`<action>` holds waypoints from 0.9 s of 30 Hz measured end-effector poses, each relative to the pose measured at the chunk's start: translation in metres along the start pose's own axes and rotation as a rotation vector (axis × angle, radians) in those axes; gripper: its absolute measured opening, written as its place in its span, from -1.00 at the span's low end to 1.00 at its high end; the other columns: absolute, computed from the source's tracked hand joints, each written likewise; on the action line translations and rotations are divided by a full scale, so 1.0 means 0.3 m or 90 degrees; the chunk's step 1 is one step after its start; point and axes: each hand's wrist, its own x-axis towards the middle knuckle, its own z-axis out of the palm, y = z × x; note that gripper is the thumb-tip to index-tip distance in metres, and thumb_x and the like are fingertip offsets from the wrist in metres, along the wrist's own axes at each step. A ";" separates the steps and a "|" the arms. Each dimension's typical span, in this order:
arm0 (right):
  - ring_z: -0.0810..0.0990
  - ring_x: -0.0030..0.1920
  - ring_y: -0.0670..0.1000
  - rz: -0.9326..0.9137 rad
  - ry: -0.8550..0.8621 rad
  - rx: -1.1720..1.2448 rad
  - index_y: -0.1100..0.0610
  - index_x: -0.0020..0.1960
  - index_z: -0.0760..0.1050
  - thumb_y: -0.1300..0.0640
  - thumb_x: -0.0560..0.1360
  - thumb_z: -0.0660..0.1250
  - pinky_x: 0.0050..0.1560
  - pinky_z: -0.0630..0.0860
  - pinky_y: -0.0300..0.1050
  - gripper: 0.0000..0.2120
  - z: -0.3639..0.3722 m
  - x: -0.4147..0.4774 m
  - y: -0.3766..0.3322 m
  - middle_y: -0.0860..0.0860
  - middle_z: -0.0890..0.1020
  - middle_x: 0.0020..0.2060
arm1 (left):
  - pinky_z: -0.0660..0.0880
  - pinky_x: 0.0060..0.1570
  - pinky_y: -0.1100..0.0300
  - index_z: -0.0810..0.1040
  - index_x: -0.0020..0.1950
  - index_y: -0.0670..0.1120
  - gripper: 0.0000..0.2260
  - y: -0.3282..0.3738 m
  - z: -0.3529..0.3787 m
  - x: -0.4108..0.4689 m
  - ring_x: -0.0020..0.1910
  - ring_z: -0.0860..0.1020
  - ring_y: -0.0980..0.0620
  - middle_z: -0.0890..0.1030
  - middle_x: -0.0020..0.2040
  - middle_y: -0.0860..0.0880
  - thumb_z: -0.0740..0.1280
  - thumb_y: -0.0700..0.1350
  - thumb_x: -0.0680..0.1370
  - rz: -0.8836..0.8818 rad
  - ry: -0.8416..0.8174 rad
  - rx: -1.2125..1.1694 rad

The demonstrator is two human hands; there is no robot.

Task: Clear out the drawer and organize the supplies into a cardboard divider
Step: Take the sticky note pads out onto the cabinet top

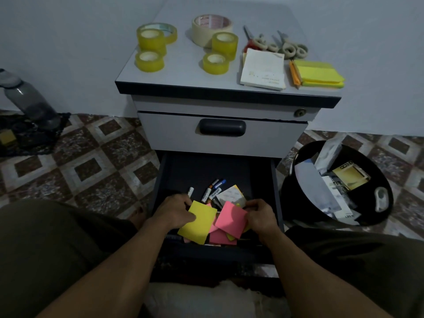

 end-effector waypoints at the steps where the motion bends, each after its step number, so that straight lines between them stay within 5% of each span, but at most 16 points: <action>1: 0.63 -0.07 0.13 -0.011 0.002 -0.033 0.15 0.02 0.52 0.37 0.44 0.26 -0.01 0.62 0.16 -0.78 0.001 -0.004 0.002 0.09 0.64 -0.10 | 0.60 0.03 0.08 0.56 0.12 0.00 -0.66 0.002 0.006 -0.005 0.03 0.58 0.03 0.59 0.03 0.00 0.51 -0.13 0.38 0.005 -0.012 0.003; 6: 0.58 -0.08 0.06 -0.049 -0.023 -0.123 0.08 -0.01 0.48 0.38 0.45 0.23 -0.15 0.50 -0.15 -0.75 -0.010 -0.028 -0.007 0.07 0.62 -0.08 | 0.58 -0.01 0.02 0.46 0.15 0.02 -0.64 -0.005 0.035 -0.018 -0.01 0.57 -0.01 0.57 0.01 -0.04 0.43 -0.24 0.42 0.045 -0.029 -0.015; 11: 0.63 -0.05 0.14 -0.027 -0.017 -0.031 0.18 0.05 0.50 0.39 0.47 0.27 -0.06 0.63 0.09 -0.79 -0.021 -0.023 -0.007 0.09 0.61 -0.09 | 0.56 -0.04 0.05 0.49 0.13 0.00 -0.78 -0.010 0.014 -0.013 -0.05 0.59 -0.03 0.61 -0.03 -0.06 0.37 -0.18 0.52 0.032 0.000 -0.047; 15: 0.59 -0.06 0.01 -0.102 -0.015 -0.100 0.08 0.02 0.47 0.26 0.48 0.38 -0.09 0.52 -0.11 -0.82 -0.041 -0.011 -0.037 -0.01 0.61 -0.09 | 0.50 -0.09 0.10 0.54 -0.01 -0.05 -0.95 -0.008 -0.008 -0.005 -0.08 0.58 -0.03 0.62 -0.06 -0.06 0.30 -0.18 0.58 0.031 0.056 -0.052; 19: 0.62 -0.02 0.04 -0.140 -0.039 -0.143 0.03 0.02 0.48 0.36 0.43 0.28 -0.02 0.55 -0.08 -0.72 -0.045 -0.004 -0.048 -0.03 0.64 -0.09 | 0.41 -0.21 0.15 0.49 -0.10 -0.05 -0.92 -0.005 -0.008 -0.003 -0.16 0.54 0.00 0.58 -0.15 -0.04 0.28 -0.18 0.59 0.021 0.087 -0.054; 22: 0.64 0.03 0.09 -0.136 -0.042 -0.114 -0.05 -0.02 0.48 0.38 0.40 0.26 0.03 0.57 -0.01 -0.66 -0.031 0.001 -0.041 -0.01 0.67 -0.07 | 0.40 -0.25 0.20 0.52 0.08 -0.05 -0.90 -0.007 -0.007 -0.006 -0.13 0.53 0.03 0.58 -0.07 -0.03 0.27 -0.19 0.61 0.036 0.063 -0.079; 27: 0.59 0.11 0.12 -0.086 -0.050 -0.251 0.12 0.27 0.45 0.20 0.46 0.32 -0.06 0.37 -0.23 -0.62 -0.023 0.002 -0.017 0.09 0.64 0.07 | 0.48 -0.16 0.17 0.37 0.47 0.06 -0.54 -0.018 -0.018 -0.008 -0.04 0.58 -0.07 0.59 0.03 -0.06 0.23 -0.26 0.61 0.034 -0.023 -0.110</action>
